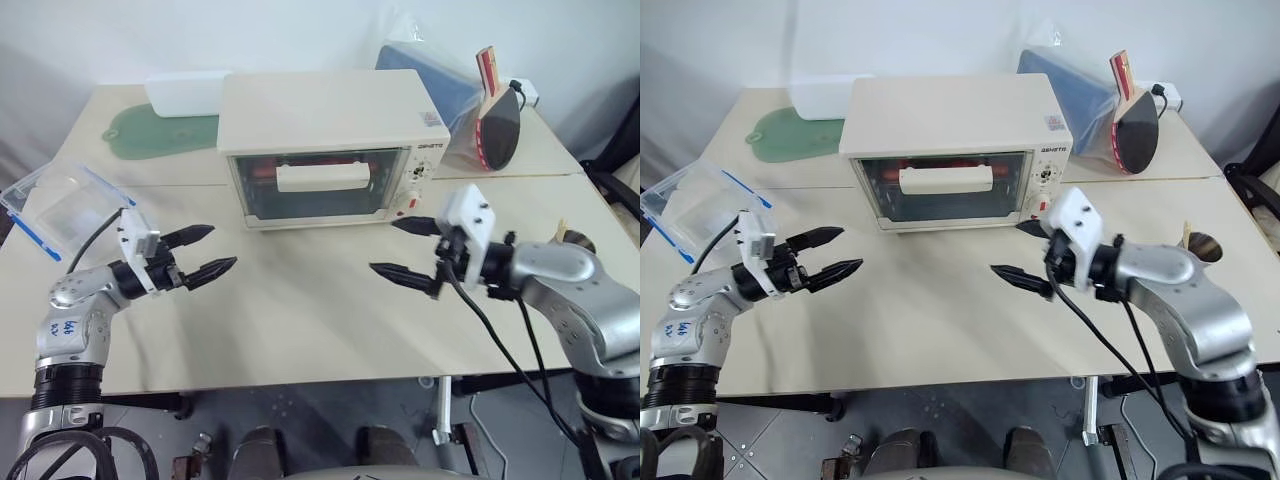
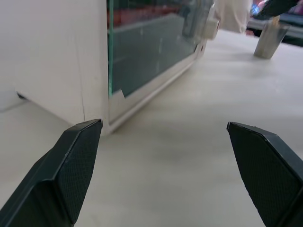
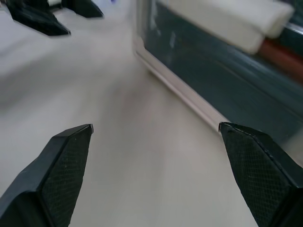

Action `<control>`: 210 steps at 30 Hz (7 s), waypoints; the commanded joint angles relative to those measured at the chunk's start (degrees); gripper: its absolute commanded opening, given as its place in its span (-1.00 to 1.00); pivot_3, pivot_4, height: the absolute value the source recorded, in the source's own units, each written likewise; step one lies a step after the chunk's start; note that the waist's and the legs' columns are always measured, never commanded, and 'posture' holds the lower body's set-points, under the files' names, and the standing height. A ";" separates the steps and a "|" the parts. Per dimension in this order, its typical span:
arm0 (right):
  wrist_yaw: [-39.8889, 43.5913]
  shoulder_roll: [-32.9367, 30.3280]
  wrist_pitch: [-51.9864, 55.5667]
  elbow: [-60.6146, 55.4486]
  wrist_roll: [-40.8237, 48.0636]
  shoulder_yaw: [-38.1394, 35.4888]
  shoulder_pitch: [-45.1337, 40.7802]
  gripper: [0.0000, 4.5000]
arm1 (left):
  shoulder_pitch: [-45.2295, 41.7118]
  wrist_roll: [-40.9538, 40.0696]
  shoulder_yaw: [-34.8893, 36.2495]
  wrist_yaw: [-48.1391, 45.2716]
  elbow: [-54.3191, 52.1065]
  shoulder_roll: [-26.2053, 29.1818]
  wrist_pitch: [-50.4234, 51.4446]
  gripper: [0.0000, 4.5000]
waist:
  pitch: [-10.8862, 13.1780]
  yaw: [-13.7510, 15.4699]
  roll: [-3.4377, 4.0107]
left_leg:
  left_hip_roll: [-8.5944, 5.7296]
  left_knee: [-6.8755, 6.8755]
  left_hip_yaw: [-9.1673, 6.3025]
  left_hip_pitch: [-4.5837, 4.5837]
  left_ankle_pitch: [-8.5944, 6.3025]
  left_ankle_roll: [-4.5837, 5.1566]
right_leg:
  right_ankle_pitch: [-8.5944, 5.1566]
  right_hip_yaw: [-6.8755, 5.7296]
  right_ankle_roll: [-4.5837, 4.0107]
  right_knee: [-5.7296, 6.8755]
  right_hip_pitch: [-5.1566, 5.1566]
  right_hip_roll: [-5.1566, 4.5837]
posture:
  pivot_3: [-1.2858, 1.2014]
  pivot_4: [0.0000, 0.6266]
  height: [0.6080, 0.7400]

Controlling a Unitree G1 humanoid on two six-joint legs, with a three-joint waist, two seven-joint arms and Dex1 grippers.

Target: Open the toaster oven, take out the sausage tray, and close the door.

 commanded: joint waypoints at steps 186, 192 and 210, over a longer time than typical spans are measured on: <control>-21.77 22.08 -34.24 38.66 -69.09 32.00 -22.95 -1.00 | 15.39 -12.94 10.50 21.01 -24.58 -9.03 9.95 0.98 | 0.06 -4.43 -0.32 | 0.02 0.59 0.54 -0.64 -0.16 0.13 | 0.16 -1.59 -0.27 1.46 -1.40 -0.88 | 0.03 -0.52 1.00; -21.89 21.67 -35.23 36.65 -70.47 31.88 -21.81 -1.00 | 14.57 -12.01 9.55 20.33 -23.25 -8.92 9.38 0.98 | 0.06 -4.42 -0.32 | 0.00 0.51 0.52 -0.64 -0.16 0.12 | 0.15 -1.62 -0.27 1.44 -1.40 -0.88 | 0.03 -0.52 1.00; -22.35 25.99 -34.38 36.28 -75.99 34.42 -17.30 -1.00 | 12.73 -11.06 7.57 19.94 -21.31 -9.67 8.62 0.98 | 0.03 -4.70 -0.34 | 0.00 0.47 0.51 -0.54 -0.15 0.11 | 0.15 -1.63 -0.27 1.45 -1.36 -0.87 | 0.03 -0.52 1.00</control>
